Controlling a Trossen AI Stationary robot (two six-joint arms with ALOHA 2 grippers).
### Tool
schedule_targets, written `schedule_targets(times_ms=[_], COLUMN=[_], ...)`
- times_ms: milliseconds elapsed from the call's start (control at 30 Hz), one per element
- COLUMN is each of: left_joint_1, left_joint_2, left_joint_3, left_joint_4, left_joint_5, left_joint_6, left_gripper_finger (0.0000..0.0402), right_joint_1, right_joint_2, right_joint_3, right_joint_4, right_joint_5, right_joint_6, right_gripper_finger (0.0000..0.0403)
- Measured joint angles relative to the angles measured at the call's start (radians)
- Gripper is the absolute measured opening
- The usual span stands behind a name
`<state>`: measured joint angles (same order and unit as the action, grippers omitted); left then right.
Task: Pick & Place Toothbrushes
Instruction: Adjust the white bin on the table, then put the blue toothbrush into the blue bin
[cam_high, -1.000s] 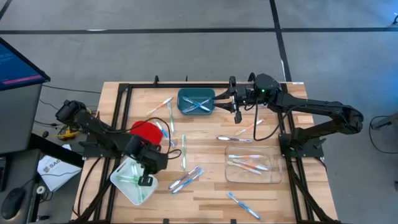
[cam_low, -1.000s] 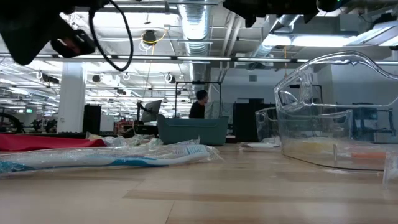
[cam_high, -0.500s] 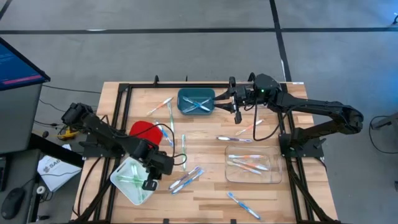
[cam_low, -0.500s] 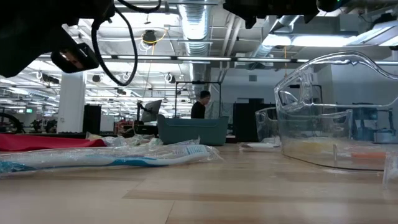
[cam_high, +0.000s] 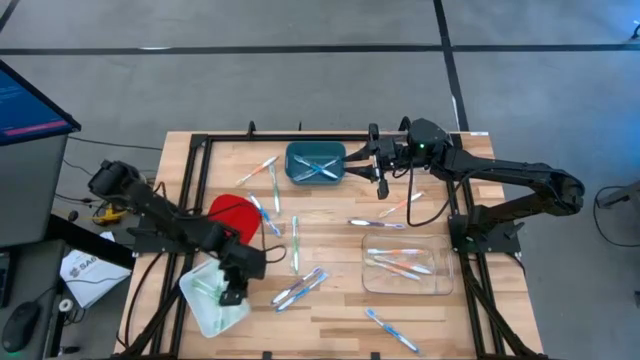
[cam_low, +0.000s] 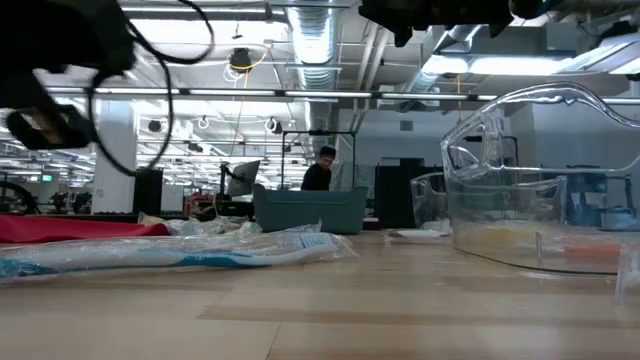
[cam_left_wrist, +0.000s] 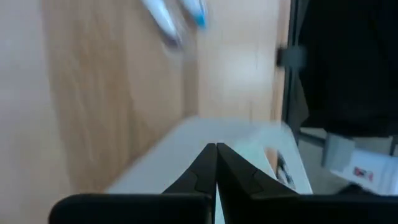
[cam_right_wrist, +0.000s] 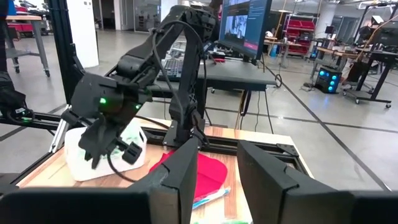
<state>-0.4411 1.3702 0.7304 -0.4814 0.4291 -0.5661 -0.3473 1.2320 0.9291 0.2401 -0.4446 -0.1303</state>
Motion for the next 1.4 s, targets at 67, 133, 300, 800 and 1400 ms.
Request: schedule_targets(times_ms=[67,133,300,800,1400], left_joint_1=[-0.027,-0.05,-0.073,0.027,0.169], left_joint_2=[-0.024,-0.042,-0.078,-0.341,-0.182], left_joint_3=[-0.012,-0.028,-0.03,0.008,-0.096], left_joint_4=[-0.017,-0.024,-0.021,0.243,0.913], left_joint_5=[0.003,0.002,-0.069,-0.492,-0.58], left_joint_6=[-0.044,-0.074,-0.095,0.41,0.796], left_gripper_finger=[0.0001,0.0001,0.0,0.0001,0.0001], right_joint_1=[0.0,0.0,0.0,0.004,-0.04], right_joint_2=[0.0,0.0,0.0,-0.092,-0.15], right_joint_3=[0.0,0.0,0.0,0.0,-0.187], right_joint_4=[0.0,0.0,0.0,-0.037,0.392], right_joint_5=[0.0,0.0,0.0,-0.212,-0.296], right_joint_6=[0.0,0.0,0.0,0.001,0.262], right_gripper_finger=[0.0108,0.0108,0.0108,0.0108,0.0108])
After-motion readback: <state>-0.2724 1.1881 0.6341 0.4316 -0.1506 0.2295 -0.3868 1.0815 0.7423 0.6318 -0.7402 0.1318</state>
